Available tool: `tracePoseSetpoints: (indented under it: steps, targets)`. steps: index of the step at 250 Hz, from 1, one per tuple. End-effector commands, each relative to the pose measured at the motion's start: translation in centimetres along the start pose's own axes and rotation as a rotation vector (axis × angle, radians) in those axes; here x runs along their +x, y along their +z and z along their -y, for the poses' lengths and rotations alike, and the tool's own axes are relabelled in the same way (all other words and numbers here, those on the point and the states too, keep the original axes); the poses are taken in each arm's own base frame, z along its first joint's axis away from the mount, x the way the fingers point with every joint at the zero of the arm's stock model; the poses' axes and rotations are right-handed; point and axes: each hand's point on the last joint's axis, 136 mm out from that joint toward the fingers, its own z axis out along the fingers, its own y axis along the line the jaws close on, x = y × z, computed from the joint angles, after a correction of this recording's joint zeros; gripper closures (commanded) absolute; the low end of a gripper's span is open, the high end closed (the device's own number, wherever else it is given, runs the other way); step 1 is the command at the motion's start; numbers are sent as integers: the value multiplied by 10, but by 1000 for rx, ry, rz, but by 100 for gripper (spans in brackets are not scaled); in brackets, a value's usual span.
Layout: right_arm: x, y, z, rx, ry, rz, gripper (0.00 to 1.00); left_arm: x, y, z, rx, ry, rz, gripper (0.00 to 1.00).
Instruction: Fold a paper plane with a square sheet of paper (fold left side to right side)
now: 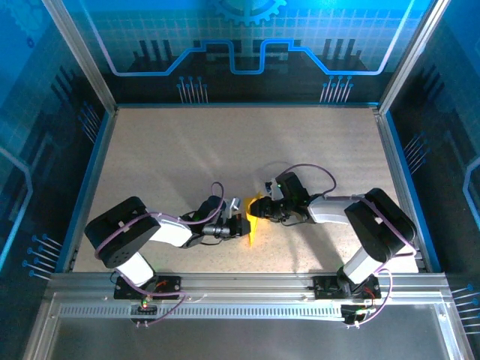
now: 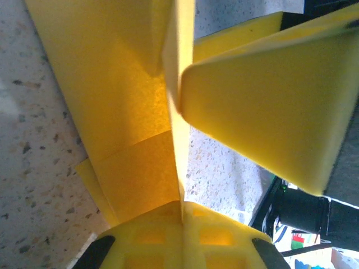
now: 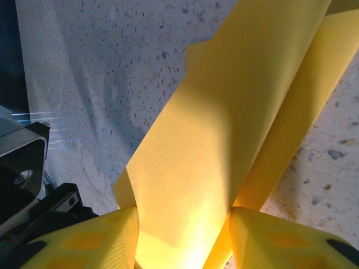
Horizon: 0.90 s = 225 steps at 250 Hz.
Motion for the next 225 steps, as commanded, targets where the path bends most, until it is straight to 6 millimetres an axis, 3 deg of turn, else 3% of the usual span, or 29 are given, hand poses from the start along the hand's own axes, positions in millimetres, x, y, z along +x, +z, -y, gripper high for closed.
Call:
tracePoseSetpoints:
  steps: [1,53,112,225]
  targets:
    - [2,7,0,21,0,-14,53,2,0,-3,13,-15,-8,100]
    - [9,12,13,70,27,-38,54,2,3,-4,20,-24,-9,95]
    - [16,13,27,147,32,-65,54,3,3,-7,21,-29,-6,83]
    - [18,14,31,173,36,-75,54,-7,-18,-11,-37,2,39,57]
